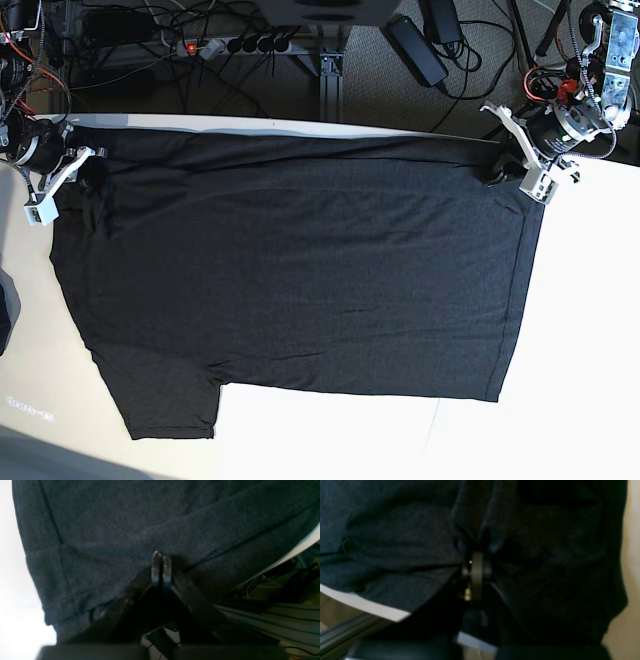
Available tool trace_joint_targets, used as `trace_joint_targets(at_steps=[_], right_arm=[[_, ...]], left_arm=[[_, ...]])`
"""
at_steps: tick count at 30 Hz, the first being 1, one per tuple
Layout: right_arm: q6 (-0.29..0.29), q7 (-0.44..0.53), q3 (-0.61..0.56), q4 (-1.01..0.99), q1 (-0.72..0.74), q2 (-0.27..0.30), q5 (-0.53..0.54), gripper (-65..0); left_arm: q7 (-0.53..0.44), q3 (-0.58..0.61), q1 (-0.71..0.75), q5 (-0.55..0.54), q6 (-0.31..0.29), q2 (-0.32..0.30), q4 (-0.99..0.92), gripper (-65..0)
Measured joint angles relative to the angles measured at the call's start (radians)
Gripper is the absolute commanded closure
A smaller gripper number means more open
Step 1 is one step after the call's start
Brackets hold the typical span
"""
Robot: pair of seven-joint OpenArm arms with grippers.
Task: Fold the T-shirt properly
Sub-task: 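Release the left gripper and move it to the shirt's hem edge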
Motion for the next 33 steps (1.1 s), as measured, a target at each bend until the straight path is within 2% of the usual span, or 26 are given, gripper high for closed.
trace_joint_targets(at_steps=[3,7,9,14,17,19,23,27,33], right_arm=[[0.0,0.0,0.0,0.0,0.0,0.0,0.0,0.0],[0.001,0.008,0.001,0.0,-0.003,-0.005,0.0,0.0],[0.001,0.011,0.002,0.0,-0.003,-0.005,0.0,0.0],[0.001,0.011,0.002,-0.001,-0.002,-0.005,0.0,0.0],[0.001,0.011,0.003,-0.001,-0.002,-0.005,0.0,0.0],[0.001,0.011,0.003,-0.001,-0.002,-0.005,0.0,0.0],[0.001,0.014,0.003,-0.002,-0.002,-0.005,-0.001,0.0],[0.002,0.015,0.003,-0.002,-0.002,-0.005,-0.014,0.0],[0.002,0.019,0.004,-0.002,-0.002,-0.005,-0.018,0.0]], left_arm=[[0.03,0.0,0.0,0.009,0.003,0.0,0.027,-1.3],[0.127,0.0,0.003,0.015,0.003,0.004,0.108,-16.9],[0.188,-0.02,0.008,-0.016,0.003,0.005,0.162,-20.5],[0.239,-0.142,0.003,-0.132,0.004,-0.001,0.306,-21.1],[0.23,-0.22,-0.005,-0.19,0.005,-0.011,0.342,-21.1],[0.216,-0.235,-0.038,-0.188,0.006,-0.031,0.328,-21.1],[0.127,-0.218,-0.173,-0.192,0.023,-0.056,0.192,-21.1],[0.128,-0.149,-0.386,-0.21,0.076,-0.056,-0.08,-21.1],[0.141,-0.01,-0.697,-0.254,0.077,-0.028,-0.487,-21.1]])
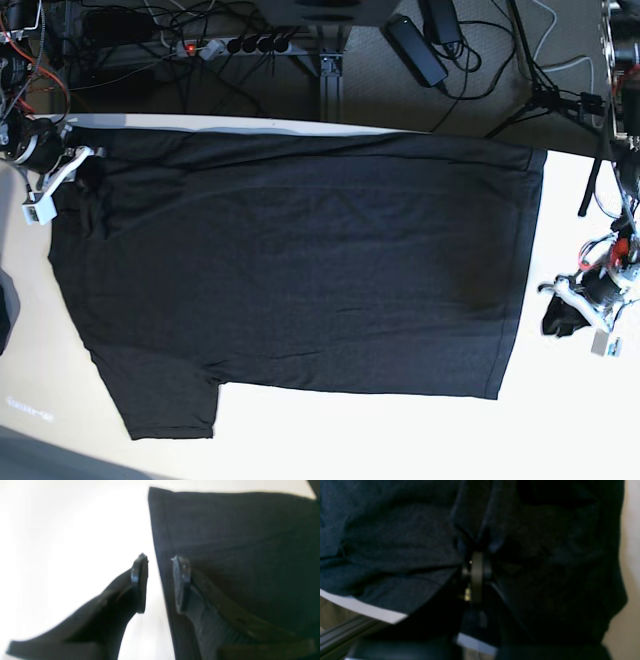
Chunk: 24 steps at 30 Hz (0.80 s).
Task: Fold the T-shirt properly
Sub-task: 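Release the left gripper and move it to the shirt's hem edge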
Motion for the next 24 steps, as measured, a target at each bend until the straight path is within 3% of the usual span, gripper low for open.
trace_joint_targets(at_steps=[6,12,24], right_arm=[[0.0,0.001,0.0,0.0,0.0,0.0,-0.002,0.0],[0.0,0.003,0.001,0.0,0.0,0.0,-0.005,0.0],[0.0,0.003,0.001,0.0,0.0,0.0,0.0,0.0]], left_arm=[[0.043,0.043,-0.242,-0.087,0.0,0.069,-0.399,-21.1],[0.022,0.042,-0.38,-0.122,0.0,0.125,-0.729,-21.1],[-0.025,0.037,-0.417,-0.13,-0.003,0.221,-0.806,-21.1]])
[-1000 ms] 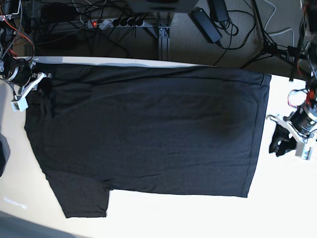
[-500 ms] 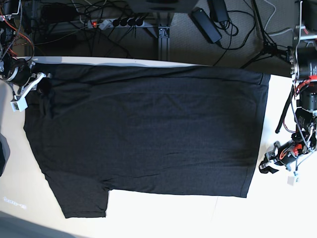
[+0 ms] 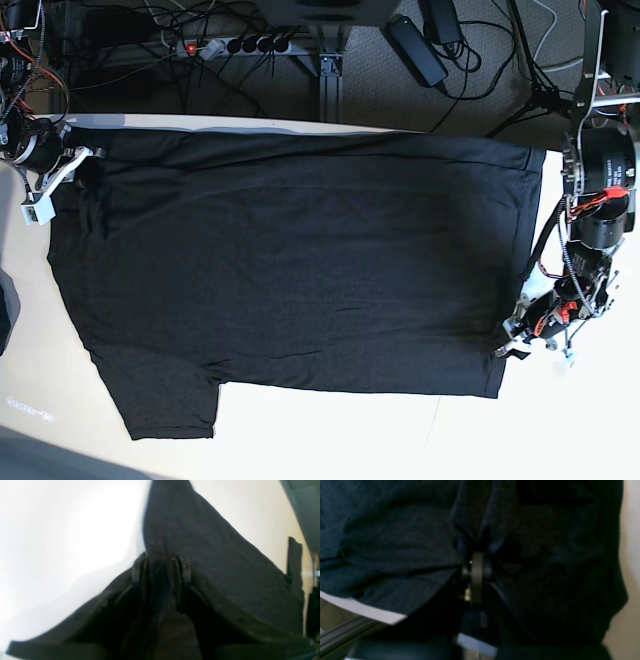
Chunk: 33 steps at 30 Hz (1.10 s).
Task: Fold the T-shirt properly
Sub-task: 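Release the left gripper and move it to the shirt's hem edge, then move the right gripper to the hem edge and grasp it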
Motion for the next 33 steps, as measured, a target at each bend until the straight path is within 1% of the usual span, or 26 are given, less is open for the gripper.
trace_joint_targets(at_steps=[2,4,5,6,8,14,17,21,23,25,27,30,33], right_arm=[[0.0,0.0,0.0,0.0,0.0,0.0,0.003,0.0],[0.0,0.0,0.0,0.0,0.0,0.0,0.003,0.0],[0.0,0.0,0.0,0.0,0.0,0.0,0.003,0.0],[0.0,0.0,0.0,0.0,0.0,0.0,0.003,0.0],[0.0,0.0,0.0,0.0,0.0,0.0,0.003,0.0],[0.0,0.007,0.005,0.02,0.0,0.0,-0.008,0.0],[0.001,0.023,0.026,0.079,-0.001,-0.003,-0.039,0.0],[0.001,0.007,0.079,0.175,0.014,-0.011,-0.056,0.0],[0.001,0.012,0.111,0.188,0.071,-0.008,-0.051,0.0],[0.001,0.022,0.135,0.181,0.134,-0.005,-0.045,0.0],[0.0,0.024,0.145,0.13,0.204,-0.003,-0.041,0.0],[0.0,0.021,0.148,-0.013,0.331,-0.006,-0.074,0.0],[-0.001,0.075,0.15,-0.21,0.489,-0.005,-0.13,0.0]], left_arm=[[-0.008,0.0,0.0,0.008,-0.001,0.027,0.001,-21.1],[-0.023,0.0,-0.003,0.04,-0.004,0.048,0.002,-20.7],[-0.035,0.0,-0.003,0.051,-0.004,0.055,0.002,-18.4],[-0.048,0.0,-0.003,0.061,-0.004,0.061,0.002,-13.2],[-0.054,0.0,-0.002,0.088,-0.004,0.063,0.002,-0.2],[-0.076,0.0,0.0,0.109,-0.005,0.063,0.001,0.0],[-0.078,0.0,0.0,0.122,-0.008,0.063,0.001,0.0],[-0.082,0.0,-0.003,0.159,-0.012,0.064,0.002,0.0],[-0.078,0.0,-0.003,0.158,-0.018,0.064,0.002,0.0],[-0.06,0.0,-0.003,0.159,-0.052,0.063,0.002,0.0],[-0.032,0.0,-0.003,0.159,-0.076,0.062,0.002,0.0],[-0.023,0.0,-0.004,0.158,-0.079,0.062,0.003,0.0],[-0.02,0.0,-0.004,0.157,-0.079,0.063,0.003,0.0]])
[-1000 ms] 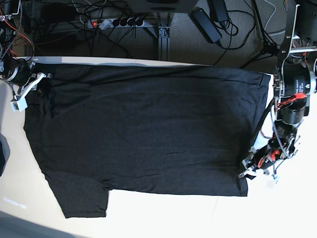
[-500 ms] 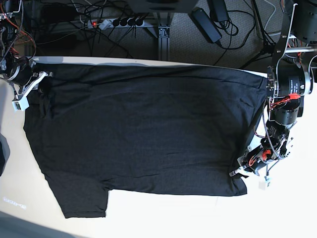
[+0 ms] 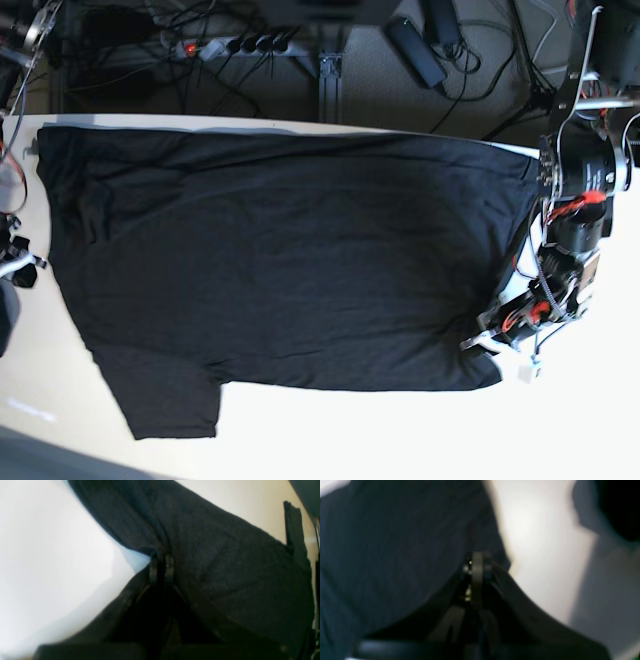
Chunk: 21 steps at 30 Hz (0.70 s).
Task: Fold the T-shirt properly
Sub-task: 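Move the right gripper to the hem edge and grasp it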
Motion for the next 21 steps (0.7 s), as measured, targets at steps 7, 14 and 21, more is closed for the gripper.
trace_joint_targets(at_steps=[7,14,21], right_arm=[[-0.002,0.144,0.003,-0.537,0.312,0.04,-0.063,-37.8],[-0.003,0.246,0.006,-0.824,0.409,0.016,-0.122,-37.8],[-0.002,0.308,0.01,-0.837,0.425,-0.076,-0.19,-37.8]], left_arm=[[0.014,0.0,-0.002,0.019,-0.007,-0.001,0.002,0.0],[0.017,0.0,-0.002,0.017,-0.007,-0.004,0.002,0.0],[0.018,0.0,0.001,0.006,-0.008,-0.005,0.002,0.0]])
